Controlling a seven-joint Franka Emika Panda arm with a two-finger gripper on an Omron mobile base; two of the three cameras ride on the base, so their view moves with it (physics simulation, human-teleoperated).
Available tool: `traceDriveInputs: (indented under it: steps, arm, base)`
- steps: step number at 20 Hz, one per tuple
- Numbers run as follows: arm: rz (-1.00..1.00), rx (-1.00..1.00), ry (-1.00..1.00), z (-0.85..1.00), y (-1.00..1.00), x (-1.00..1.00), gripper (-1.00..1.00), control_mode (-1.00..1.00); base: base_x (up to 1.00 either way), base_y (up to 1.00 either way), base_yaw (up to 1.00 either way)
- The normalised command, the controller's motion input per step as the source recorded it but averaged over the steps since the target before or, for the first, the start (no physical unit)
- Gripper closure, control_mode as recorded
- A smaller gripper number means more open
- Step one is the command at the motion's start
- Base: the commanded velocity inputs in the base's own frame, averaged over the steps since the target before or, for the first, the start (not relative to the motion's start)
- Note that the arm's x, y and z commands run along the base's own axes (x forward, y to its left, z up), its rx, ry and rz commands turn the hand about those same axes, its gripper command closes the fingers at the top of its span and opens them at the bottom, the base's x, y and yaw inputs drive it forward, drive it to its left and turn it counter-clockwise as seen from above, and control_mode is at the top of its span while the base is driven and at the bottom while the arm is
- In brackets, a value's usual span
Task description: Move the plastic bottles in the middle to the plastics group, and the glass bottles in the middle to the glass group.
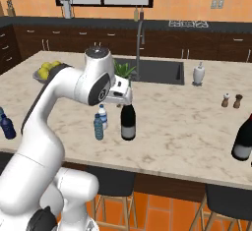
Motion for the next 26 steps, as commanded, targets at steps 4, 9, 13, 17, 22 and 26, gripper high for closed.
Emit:
traceDriveInputs:
  steps: [4,9,13,17,22,26]
  arm:
    - [-0.06,-0.02,-0.06,0.0,-0.13,0.48,-1.0,-1.0]
    - [-0.13,-0.11,-0.03,-0.03,0.06,0.62,-1.0,-1.0]
    - [-0.08,-0.07,-0.03,-0.18,-0.07,0.56,-1.0,-1.0]
    - [0.0,0.0,-0.08,-0.27,-0.26,0.16,-1.0,-1.0]
    - [0.0,0.0,-0.04,-0.15,-0.06,0.12,-1.0,-1.0]
    - [0.0,0.0,0.0,0.0,0.1,0.1,-1.0,-1.0]
  base:
    - [0.0,0.0,0.0]
    - [0.0,0.0,0.0]
    - [0.0,0.0,0.0]
    - [0.0,0.0,0.0]
    - [0.0,0.0,0.0]
    - [0.0,0.0,0.0]
